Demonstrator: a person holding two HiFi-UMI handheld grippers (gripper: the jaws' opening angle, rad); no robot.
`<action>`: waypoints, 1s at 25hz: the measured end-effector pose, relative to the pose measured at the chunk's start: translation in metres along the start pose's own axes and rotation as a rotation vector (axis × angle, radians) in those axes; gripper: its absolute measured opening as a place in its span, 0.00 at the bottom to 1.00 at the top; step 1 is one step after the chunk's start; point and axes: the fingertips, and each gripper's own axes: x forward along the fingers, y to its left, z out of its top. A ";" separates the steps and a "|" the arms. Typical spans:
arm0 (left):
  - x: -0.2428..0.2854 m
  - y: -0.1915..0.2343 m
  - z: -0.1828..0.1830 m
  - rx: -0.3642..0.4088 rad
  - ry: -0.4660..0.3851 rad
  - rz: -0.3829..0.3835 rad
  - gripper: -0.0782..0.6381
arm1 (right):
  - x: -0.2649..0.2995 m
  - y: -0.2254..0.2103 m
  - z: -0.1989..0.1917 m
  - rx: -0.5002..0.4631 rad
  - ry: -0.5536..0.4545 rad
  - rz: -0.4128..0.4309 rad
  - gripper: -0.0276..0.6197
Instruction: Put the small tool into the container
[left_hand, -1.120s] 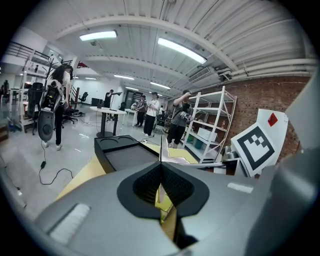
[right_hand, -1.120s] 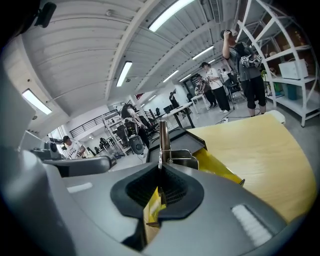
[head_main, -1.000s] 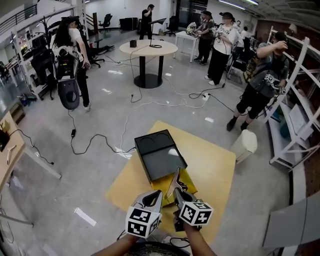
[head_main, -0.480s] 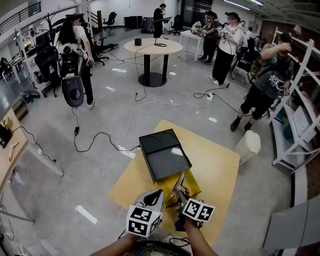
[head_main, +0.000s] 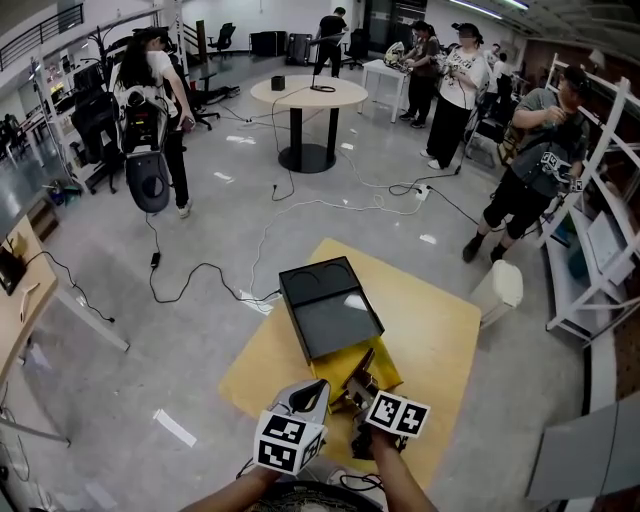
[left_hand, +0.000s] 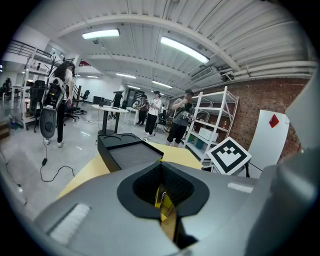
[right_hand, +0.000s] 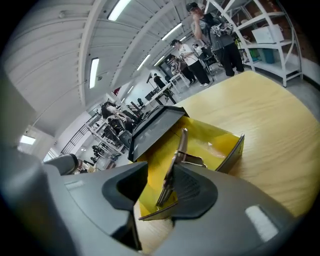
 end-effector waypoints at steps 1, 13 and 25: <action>-0.005 0.008 -0.003 -0.001 -0.001 -0.002 0.11 | 0.005 0.006 -0.006 -0.021 0.003 -0.005 0.32; -0.031 -0.103 -0.036 0.002 -0.011 0.015 0.11 | -0.100 -0.049 -0.047 -0.093 0.040 -0.033 0.43; -0.091 -0.360 -0.045 0.005 -0.018 0.065 0.11 | -0.359 -0.098 -0.047 -0.257 0.006 0.073 0.30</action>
